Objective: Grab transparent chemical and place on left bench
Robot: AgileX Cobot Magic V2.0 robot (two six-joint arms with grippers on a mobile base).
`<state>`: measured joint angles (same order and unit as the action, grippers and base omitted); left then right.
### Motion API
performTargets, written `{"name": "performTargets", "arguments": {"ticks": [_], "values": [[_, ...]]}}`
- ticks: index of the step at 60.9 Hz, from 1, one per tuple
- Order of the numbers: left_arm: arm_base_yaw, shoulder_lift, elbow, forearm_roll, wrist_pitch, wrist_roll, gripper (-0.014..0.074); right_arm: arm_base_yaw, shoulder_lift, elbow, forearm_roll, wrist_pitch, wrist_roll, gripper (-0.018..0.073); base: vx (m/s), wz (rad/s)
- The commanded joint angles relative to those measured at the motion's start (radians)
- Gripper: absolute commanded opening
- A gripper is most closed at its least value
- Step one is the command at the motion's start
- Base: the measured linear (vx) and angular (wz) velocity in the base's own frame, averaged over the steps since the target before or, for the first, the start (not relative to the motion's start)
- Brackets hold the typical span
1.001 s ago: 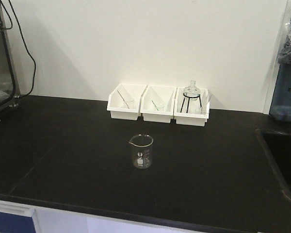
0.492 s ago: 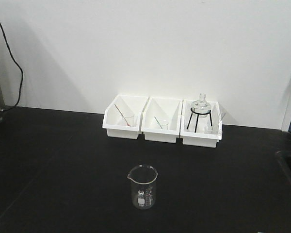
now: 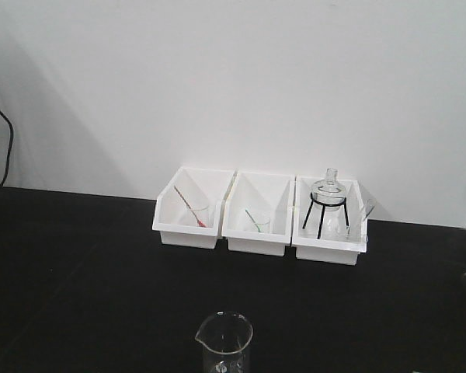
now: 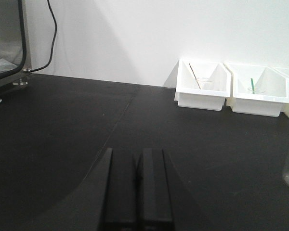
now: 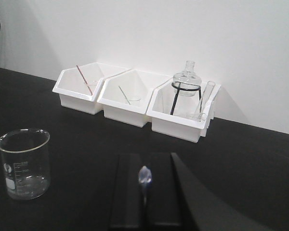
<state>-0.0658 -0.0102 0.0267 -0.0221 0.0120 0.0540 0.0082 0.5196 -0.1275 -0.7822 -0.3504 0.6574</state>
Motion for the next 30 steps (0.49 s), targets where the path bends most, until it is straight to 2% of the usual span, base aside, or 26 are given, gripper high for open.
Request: {"name": "performTargets", "arguments": {"ticks": [1, 19, 30], "values": [[-0.002, -0.019, 0.016, -0.001, -0.078, -0.008, -0.0003, 0.000, 0.001, -0.029, 0.017, -0.057, -0.001, -0.0007, 0.14, -0.03], [-0.002, -0.019, 0.016, -0.001, -0.078, -0.008, -0.0003, 0.000, 0.001, -0.029, 0.017, -0.058, -0.007, -0.0007, 0.09, -0.04], [-0.002, -0.019, 0.016, -0.001, -0.078, -0.008, -0.0003, -0.002, 0.001, -0.032, 0.015, -0.034, -0.193, -0.0007, 0.02, -0.01]]}}
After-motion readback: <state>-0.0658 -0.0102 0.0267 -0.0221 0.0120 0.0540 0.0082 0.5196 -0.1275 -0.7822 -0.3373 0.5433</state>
